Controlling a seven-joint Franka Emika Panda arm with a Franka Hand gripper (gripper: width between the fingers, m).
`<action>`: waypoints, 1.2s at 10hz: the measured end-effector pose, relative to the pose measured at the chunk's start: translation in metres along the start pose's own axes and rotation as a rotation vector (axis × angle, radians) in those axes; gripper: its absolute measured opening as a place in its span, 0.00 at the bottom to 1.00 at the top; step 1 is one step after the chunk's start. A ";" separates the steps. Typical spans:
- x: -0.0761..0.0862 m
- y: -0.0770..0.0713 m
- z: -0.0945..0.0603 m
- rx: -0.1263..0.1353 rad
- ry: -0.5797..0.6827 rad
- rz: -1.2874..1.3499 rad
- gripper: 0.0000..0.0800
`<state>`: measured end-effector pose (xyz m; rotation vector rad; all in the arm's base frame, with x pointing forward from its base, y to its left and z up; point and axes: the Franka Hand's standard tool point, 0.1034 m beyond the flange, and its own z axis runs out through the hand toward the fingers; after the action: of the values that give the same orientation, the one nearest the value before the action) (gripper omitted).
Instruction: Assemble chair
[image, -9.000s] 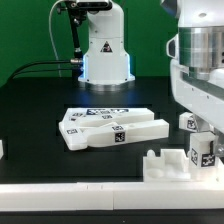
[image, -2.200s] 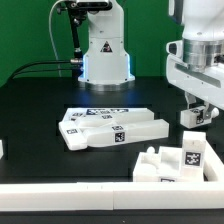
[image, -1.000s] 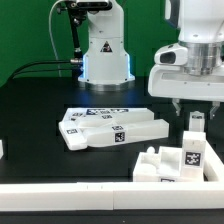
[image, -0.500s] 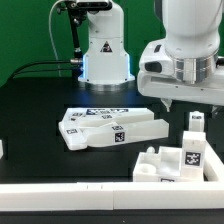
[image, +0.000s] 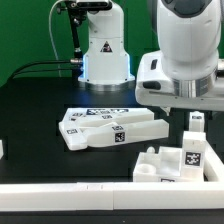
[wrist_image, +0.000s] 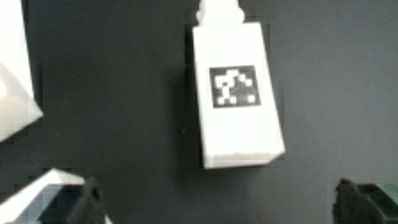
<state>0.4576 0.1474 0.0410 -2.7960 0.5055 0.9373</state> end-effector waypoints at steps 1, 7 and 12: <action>0.000 0.000 0.001 0.001 -0.001 0.007 0.81; -0.006 -0.006 -0.005 0.003 -0.111 0.131 0.81; 0.000 -0.009 -0.003 0.015 -0.115 0.035 0.81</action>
Offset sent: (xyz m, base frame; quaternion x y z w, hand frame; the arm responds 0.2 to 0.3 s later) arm 0.0105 0.0300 0.0216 0.0154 -0.1855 0.0639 0.9804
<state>0.4622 0.1547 0.0438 -2.7088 0.5445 1.0887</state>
